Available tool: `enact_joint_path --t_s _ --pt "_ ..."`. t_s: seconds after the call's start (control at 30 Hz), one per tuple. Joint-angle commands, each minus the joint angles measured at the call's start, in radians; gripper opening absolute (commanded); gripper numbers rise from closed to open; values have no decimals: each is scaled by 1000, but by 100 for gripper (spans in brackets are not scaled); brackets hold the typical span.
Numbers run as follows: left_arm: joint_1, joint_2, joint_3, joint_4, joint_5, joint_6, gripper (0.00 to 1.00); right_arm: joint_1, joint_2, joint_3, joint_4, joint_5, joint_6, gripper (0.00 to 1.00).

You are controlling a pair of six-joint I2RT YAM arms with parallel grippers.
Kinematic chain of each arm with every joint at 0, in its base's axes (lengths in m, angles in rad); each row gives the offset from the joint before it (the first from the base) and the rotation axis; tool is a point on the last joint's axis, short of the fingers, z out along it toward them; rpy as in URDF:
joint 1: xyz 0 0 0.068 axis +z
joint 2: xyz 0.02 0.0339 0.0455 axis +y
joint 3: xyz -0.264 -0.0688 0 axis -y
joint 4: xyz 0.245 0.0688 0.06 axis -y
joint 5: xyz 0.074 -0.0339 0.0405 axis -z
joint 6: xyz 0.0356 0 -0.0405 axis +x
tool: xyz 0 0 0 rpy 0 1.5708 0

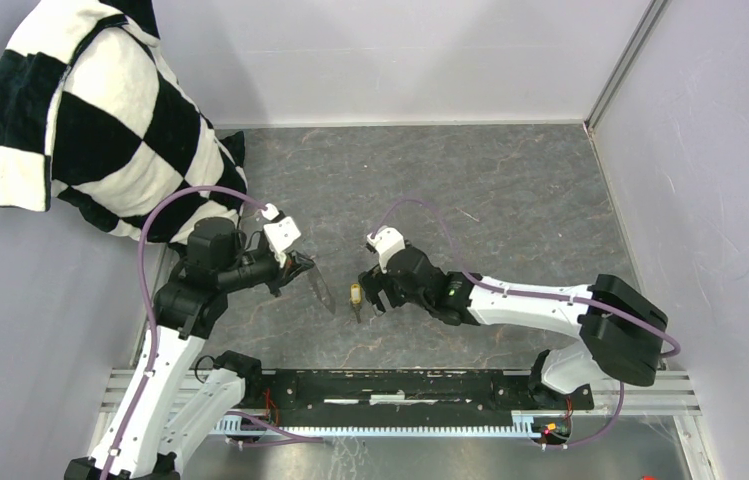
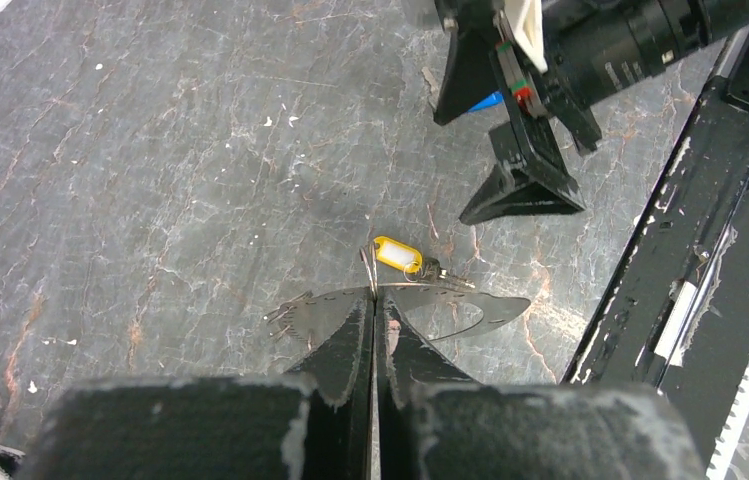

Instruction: Put the keys on the keyring

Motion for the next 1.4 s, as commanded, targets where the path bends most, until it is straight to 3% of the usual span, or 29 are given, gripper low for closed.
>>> enact_joint_path --t_s 0.0,0.27,0.57,0.9,1.23,1.37 --pt "1 21 62 30 4 -24 2 18 19 -31 78 34 -15 90" --pt "1 19 64 2 -14 40 2 39 33 -125 255 2 -76 91" --pt "1 31 77 -70 -56 94 2 74 63 -220 463 -69 -149 80" --pt "1 3 101 -214 -51 159 2 74 106 -280 680 -286 -357 62" --pt "1 -22 137 -290 -20 221 2 -48 188 -215 651 -667 -530 53" --pt "1 -36 126 -306 -9 266 2 -70 209 -188 642 -724 -591 52"
